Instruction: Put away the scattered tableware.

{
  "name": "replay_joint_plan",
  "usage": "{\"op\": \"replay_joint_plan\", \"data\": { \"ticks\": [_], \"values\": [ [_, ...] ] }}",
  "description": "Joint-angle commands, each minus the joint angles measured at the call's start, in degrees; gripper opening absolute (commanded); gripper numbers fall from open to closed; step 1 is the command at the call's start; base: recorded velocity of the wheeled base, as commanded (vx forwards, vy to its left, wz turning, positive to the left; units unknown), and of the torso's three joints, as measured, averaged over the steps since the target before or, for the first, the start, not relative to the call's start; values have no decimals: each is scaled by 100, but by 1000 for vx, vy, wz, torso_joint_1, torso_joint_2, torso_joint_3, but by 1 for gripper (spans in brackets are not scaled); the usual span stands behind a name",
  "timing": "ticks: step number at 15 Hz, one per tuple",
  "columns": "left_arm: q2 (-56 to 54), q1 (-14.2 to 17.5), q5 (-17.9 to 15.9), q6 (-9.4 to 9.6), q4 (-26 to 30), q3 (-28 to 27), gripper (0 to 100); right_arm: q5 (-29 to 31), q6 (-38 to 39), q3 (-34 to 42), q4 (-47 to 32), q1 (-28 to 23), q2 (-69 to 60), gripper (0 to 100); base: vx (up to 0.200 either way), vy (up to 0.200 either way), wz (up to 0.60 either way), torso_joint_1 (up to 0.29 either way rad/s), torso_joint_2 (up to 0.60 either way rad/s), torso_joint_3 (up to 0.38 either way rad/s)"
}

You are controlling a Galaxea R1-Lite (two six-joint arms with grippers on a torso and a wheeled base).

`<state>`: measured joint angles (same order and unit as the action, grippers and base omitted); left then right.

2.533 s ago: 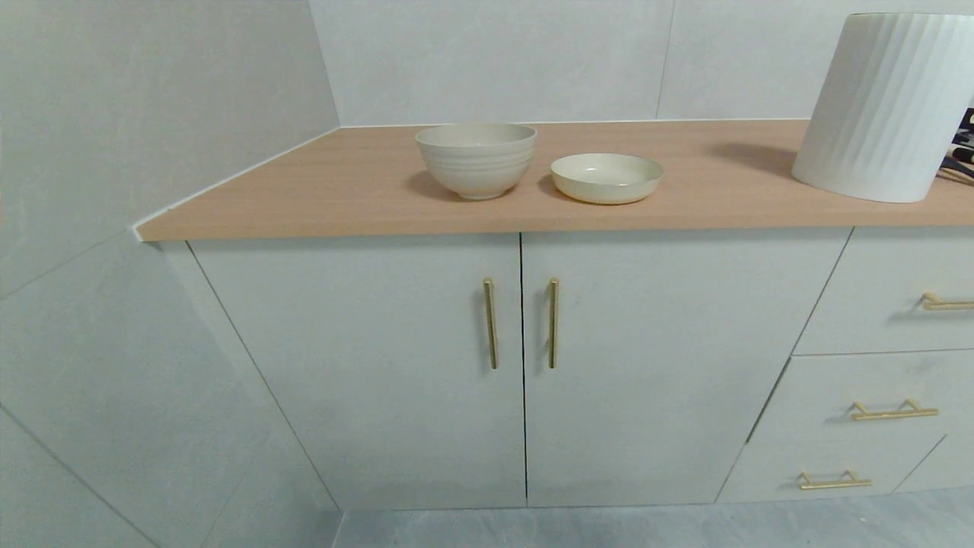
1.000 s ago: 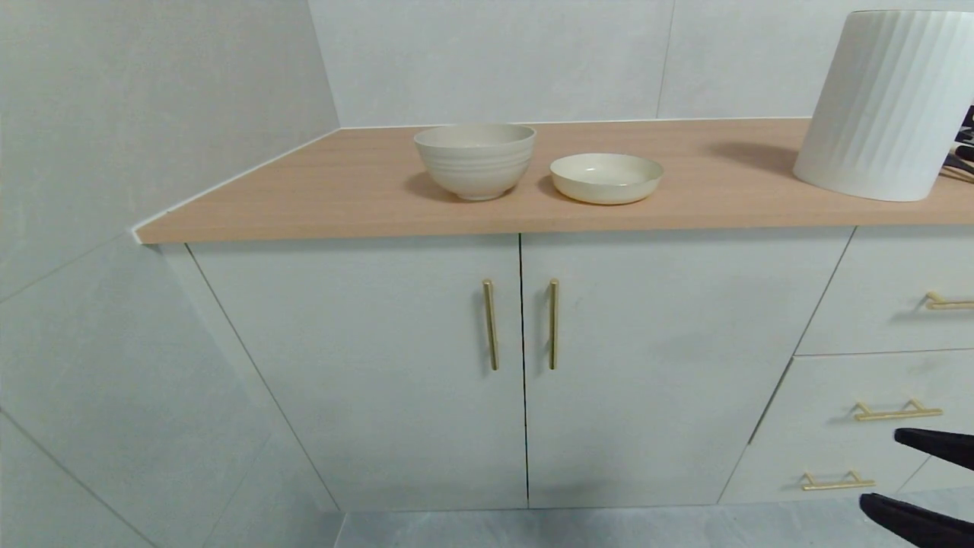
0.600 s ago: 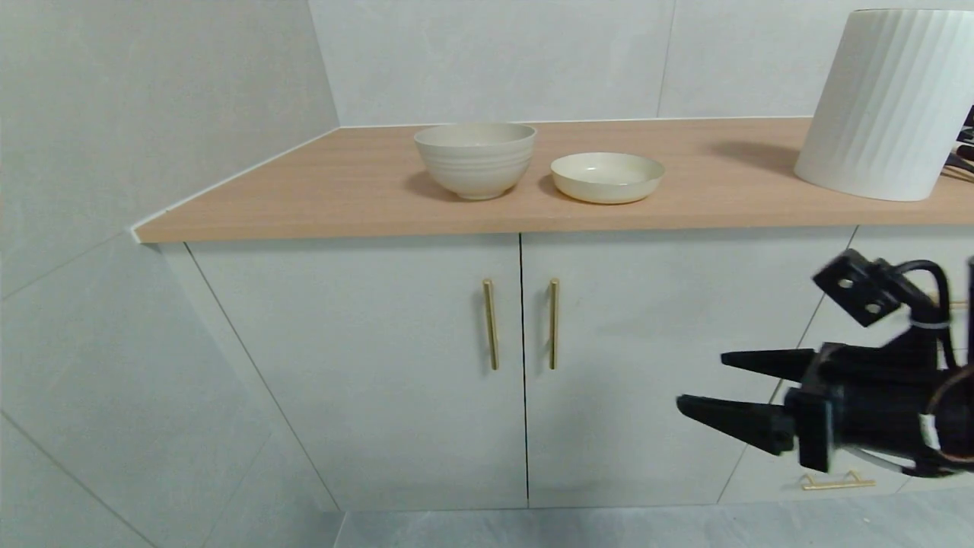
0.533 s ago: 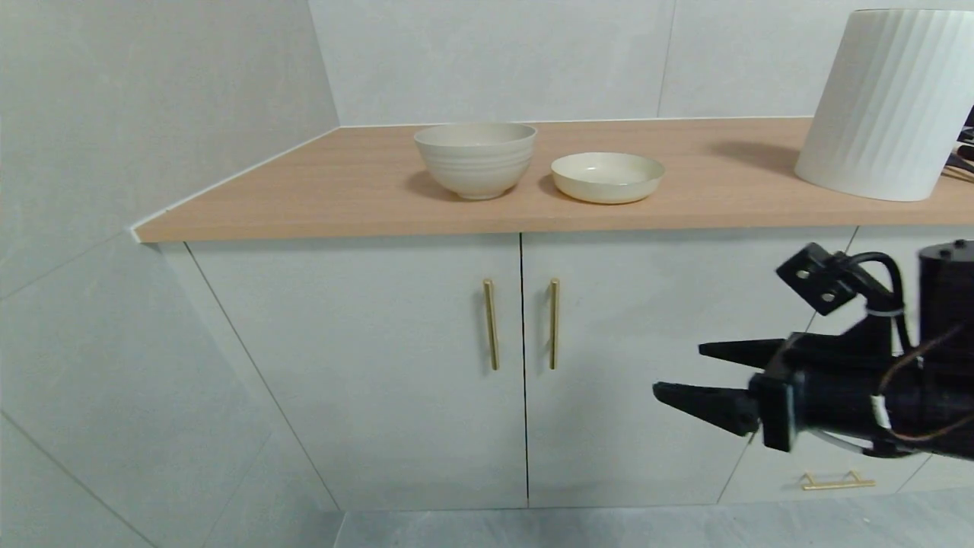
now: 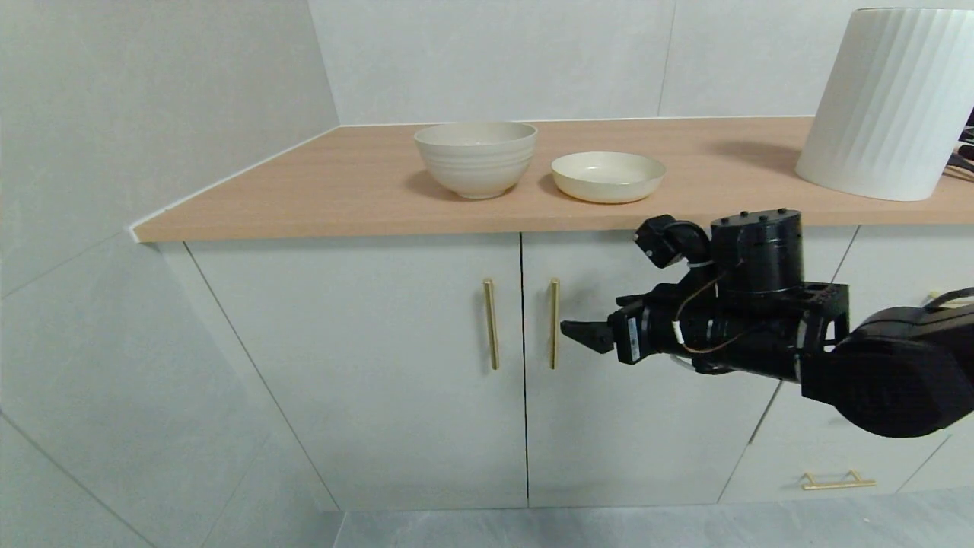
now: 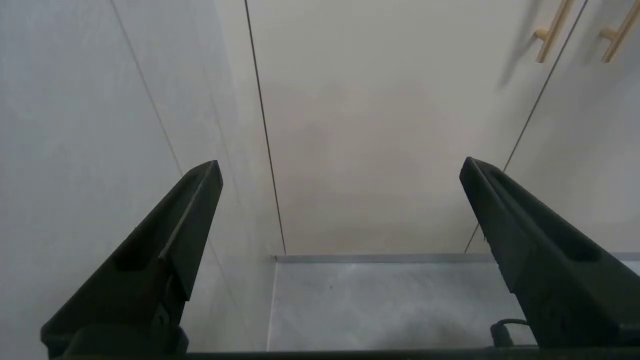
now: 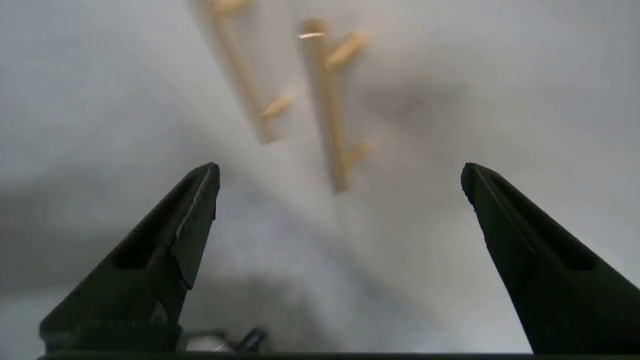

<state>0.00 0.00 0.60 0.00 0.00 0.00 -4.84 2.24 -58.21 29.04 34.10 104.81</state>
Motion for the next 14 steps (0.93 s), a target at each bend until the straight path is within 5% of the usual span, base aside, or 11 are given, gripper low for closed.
{"op": "replay_joint_plan", "data": {
  "ticks": [1,14],
  "values": [
    [0,0,2,0,0,0,100,203,4,-200,190,115,558,100,0,0,0,0,0,0],
    [0,0,2,9,0,0,100,53,883,-481,673,317,936,100,0,0,0,0,0,0]
  ]
}}
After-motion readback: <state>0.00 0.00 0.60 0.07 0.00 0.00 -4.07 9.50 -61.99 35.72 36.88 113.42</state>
